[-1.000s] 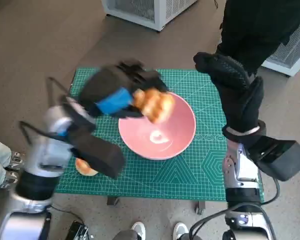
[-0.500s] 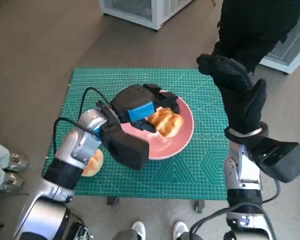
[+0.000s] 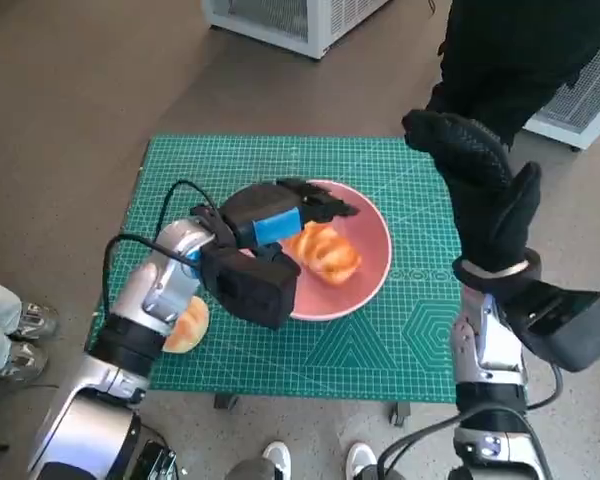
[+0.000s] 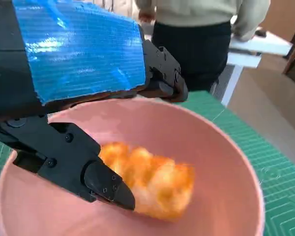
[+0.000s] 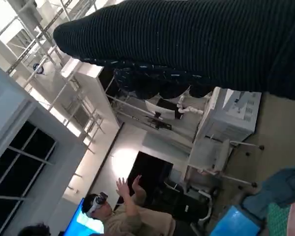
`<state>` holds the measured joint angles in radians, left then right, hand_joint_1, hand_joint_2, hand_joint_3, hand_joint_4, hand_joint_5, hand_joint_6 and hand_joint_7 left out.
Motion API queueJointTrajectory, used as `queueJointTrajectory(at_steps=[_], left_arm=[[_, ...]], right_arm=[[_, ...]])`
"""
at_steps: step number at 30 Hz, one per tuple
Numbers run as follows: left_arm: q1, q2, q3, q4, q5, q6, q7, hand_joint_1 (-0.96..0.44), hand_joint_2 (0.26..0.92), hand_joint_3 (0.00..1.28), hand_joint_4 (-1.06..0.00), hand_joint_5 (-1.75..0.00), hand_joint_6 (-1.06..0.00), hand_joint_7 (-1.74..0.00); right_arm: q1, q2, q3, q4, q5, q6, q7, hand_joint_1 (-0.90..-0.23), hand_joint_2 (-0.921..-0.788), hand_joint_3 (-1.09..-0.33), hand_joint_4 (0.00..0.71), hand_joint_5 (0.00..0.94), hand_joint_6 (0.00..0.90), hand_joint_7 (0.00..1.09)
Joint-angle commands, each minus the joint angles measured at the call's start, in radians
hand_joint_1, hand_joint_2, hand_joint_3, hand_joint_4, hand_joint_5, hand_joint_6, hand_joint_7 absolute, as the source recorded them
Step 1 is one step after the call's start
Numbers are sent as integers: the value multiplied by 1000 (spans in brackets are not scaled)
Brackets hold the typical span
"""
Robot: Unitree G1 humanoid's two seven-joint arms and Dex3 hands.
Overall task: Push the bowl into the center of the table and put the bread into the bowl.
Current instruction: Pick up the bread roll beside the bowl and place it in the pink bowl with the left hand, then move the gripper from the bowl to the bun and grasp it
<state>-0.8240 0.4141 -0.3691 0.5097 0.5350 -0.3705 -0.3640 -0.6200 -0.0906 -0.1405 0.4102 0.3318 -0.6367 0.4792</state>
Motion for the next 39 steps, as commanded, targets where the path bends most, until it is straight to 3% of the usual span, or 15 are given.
queueJointTrajectory(at_steps=[1,16,28,39], left_arm=[[32,48,32,-80,-25,-6,-22,-322,758,1,-130,0,-274,-16],[204,277,248,-414,-184,19,-154,-307,743,0,-137,-8,-325,-30],[387,458,401,-479,-219,-50,-165,-340,718,1,-170,-11,-358,-32],[574,536,473,-579,-215,-13,-196,-367,725,3,-184,-7,-366,-21]], right_arm=[[15,10,1,12,-5,11,-13,-733,-921,-706,225,2,108,551],[12,19,9,13,2,19,-5,-732,-921,-702,222,0,115,544],[2,23,13,31,1,14,1,-726,-921,-707,217,0,112,542],[-13,25,12,64,6,3,14,-725,-921,-709,216,0,109,545]])
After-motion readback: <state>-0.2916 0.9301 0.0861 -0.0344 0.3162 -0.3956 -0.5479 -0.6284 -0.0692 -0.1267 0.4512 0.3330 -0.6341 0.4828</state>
